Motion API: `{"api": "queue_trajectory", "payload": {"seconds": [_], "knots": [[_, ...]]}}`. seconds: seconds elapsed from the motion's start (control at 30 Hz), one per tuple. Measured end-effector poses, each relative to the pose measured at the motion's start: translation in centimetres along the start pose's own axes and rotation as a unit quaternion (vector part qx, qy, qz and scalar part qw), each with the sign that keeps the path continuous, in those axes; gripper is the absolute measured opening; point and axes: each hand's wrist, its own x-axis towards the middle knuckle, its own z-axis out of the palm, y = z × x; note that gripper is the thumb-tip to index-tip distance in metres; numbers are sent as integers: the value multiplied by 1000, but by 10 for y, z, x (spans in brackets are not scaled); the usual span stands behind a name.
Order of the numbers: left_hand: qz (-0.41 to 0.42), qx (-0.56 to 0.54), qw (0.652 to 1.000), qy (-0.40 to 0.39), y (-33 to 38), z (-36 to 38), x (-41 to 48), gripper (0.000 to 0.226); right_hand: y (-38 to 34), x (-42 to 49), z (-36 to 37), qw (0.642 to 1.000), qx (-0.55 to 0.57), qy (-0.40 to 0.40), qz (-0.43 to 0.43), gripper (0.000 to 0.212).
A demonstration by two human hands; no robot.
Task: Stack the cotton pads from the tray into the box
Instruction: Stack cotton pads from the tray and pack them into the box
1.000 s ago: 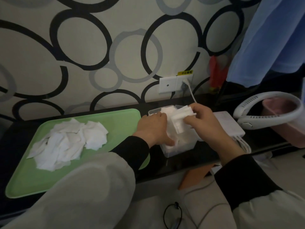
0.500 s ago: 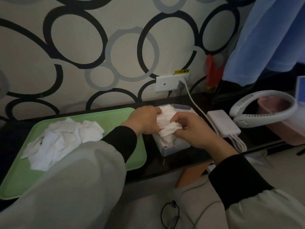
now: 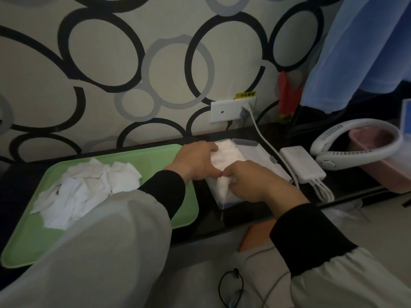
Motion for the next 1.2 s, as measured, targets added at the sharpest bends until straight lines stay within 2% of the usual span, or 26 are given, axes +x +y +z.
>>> {"api": "queue_trajectory", "payload": {"seconds": [0.13, 0.23, 0.43, 0.57, 0.67, 0.8, 1.0, 1.1, 1.2], "knots": [[0, -17, 1000, 12, -2, 4, -1, 86, -4, 1, 6, 996, -71, 48, 10, 28], [-6, -53, 999, 11, -6, 7, -2, 83, -7, 2, 4, 994, -64, 86, 20, 25], [-16, -143, 990, -5, -15, 13, -3, 87, -1, 3, 6, 1000, -15, -2, -15, 33], [-14, -139, 990, -7, -13, 17, -4, 90, -2, 6, 13, 995, -73, 71, -1, 26], [-18, -143, 990, -2, -14, 19, -5, 88, -2, 7, 13, 996, -50, 73, -9, 23], [-1, -190, 981, 32, -13, 20, -18, 75, -1, 8, 7, 997, -47, 57, -18, 21], [-2, -192, 977, 93, -32, 6, -54, 53, -31, -2, 0, 988, -22, 150, -43, 26], [-26, -193, 975, 107, -57, -7, -84, 44, -55, -2, 6, 983, 11, 170, -74, 22], [-72, -203, 970, 116, -87, -14, -118, 38, -83, 2, 17, 983, 46, 151, -97, 21]]}}
